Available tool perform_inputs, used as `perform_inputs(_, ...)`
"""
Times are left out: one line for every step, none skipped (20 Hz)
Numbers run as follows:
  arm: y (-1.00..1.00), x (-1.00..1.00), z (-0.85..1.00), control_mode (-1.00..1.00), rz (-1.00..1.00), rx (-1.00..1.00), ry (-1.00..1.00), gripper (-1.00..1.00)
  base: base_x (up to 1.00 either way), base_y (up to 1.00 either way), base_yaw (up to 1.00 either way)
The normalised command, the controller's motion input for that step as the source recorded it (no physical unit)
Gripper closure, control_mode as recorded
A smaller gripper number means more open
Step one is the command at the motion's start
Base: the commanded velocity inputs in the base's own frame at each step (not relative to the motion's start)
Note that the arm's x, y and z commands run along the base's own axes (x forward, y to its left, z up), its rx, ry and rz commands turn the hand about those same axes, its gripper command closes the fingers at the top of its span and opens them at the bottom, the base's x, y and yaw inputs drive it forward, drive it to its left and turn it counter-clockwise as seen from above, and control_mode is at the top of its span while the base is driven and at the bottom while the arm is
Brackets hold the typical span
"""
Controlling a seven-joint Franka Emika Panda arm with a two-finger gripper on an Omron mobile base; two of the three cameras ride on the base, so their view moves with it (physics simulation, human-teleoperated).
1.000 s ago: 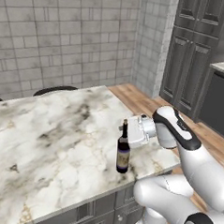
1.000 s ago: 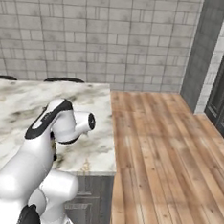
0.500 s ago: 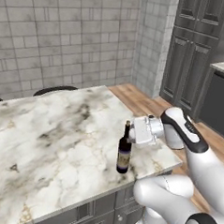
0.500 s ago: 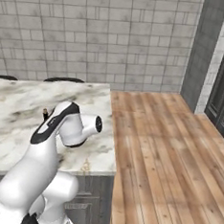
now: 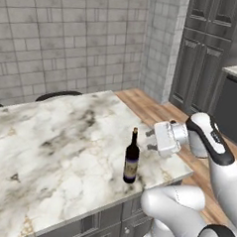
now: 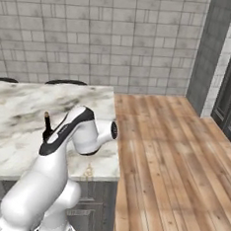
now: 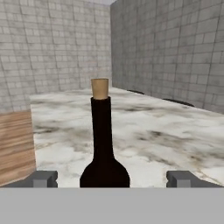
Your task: Move the drinks to the dining counter.
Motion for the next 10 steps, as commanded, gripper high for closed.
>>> perform_inputs(-0.61,-0.13,0.25,-1.00,-0.01,0.00,0.01,-1.00,0.00,0.00,0.00)
perform_inputs(-0.63,-0.08,0.24,-1.00,-0.05,-0.02,0.04,-1.00,0.00,0.00,0.00)
perform_inputs(-0.64,-0.13,0.24,-1.00,-0.07,-0.03,0.06,-1.00,0.00,0.00,0.00)
perform_inputs(-0.63,-0.09,0.18,-1.00,-0.09,-0.05,0.07,-1.00,0.00,0.00,0.00)
perform_inputs(-0.59,-0.06,0.16,-1.00,-0.10,-0.09,0.08,-1.00,0.00,0.00,0.00)
perform_inputs(-0.64,-0.02,0.09,-1.00,-0.11,-0.12,0.07,-1.00,0.00,0.00,0.00)
perform_inputs(-0.58,0.00,0.07,-1.00,-0.13,-0.17,0.10,-1.00,0.00,0.00,0.00)
perform_inputs(-0.55,0.00,0.04,-1.00,-0.15,-0.22,0.12,-1.00,0.00,0.00,0.00)
perform_inputs(-0.45,0.00,0.00,-1.00,-0.19,-0.29,0.15,-1.00,0.00,0.00,0.00)
perform_inputs(-0.38,0.00,0.00,-1.00,-0.21,-0.33,0.18,-1.00,0.00,0.00,0.00)
